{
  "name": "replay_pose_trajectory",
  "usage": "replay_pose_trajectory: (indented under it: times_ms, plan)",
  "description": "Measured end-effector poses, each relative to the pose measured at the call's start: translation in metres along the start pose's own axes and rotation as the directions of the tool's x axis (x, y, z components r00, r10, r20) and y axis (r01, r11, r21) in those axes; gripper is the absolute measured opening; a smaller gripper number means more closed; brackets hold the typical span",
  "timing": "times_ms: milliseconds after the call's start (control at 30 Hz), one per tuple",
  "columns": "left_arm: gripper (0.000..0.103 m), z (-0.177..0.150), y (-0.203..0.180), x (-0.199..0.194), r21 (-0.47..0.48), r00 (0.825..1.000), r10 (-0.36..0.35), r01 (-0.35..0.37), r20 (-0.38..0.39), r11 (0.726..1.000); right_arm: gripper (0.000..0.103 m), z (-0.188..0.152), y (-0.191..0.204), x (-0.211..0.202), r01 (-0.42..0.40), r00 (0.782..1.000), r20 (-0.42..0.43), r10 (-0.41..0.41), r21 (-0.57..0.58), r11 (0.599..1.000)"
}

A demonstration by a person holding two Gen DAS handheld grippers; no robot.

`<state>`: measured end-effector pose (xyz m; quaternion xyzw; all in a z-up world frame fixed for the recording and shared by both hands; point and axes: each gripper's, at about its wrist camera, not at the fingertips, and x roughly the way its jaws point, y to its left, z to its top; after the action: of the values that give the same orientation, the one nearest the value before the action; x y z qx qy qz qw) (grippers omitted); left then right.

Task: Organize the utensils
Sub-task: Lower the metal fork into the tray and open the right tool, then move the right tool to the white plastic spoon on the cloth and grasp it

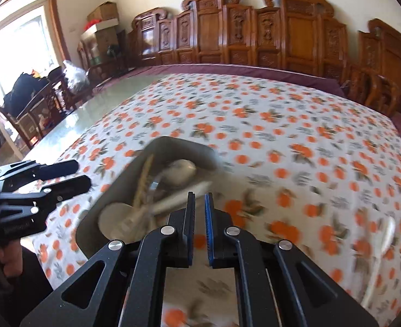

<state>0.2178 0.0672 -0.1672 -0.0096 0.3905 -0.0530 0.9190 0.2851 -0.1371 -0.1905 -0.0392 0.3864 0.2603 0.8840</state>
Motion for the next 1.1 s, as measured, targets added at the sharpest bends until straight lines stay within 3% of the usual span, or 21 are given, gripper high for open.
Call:
replay_pose_trajectory:
  times_ms: [233, 333, 467, 633, 967, 1100]
  plan:
    - [0.083, 0.007, -0.021, -0.006, 0.016, 0.999, -0.034, 0.033, 0.031, 0.999, 0.009, -0.013, -0.08, -0.049, 0.162, 0.987, -0.001, -0.163, 0.044, 0.986]
    - [0.084, 0.006, -0.031, -0.004, 0.021, 0.998, -0.052, 0.052, 0.032, 0.998, 0.01, -0.02, -0.115, -0.065, 0.217, 0.976, -0.013, -0.216, 0.081, 0.973]
    - [0.084, 0.005, -0.047, -0.004, 0.041, 0.996, -0.082, 0.081, 0.028, 0.996, 0.021, -0.032, -0.153, -0.08, 0.287, 0.958, -0.039, -0.284, 0.118, 0.951]
    - [0.084, 0.001, -0.067, -0.003, 0.068, 0.993, -0.113, 0.112, 0.022, 0.991, 0.021, -0.054, -0.187, -0.076, 0.327, 0.944, -0.105, -0.312, 0.179, 0.928]
    - [0.084, -0.007, -0.091, 0.005, 0.115, 0.991, -0.129, 0.13, -0.018, 0.985, 0.021, -0.084, -0.197, -0.018, 0.335, 0.93, -0.236, -0.282, 0.23, 0.914]
    - [0.084, -0.01, -0.096, 0.01, 0.121, 0.992, -0.122, 0.125, -0.032, 0.985, 0.02, -0.084, -0.198, -0.001, 0.376, 0.905, -0.285, -0.315, 0.191, 0.907]
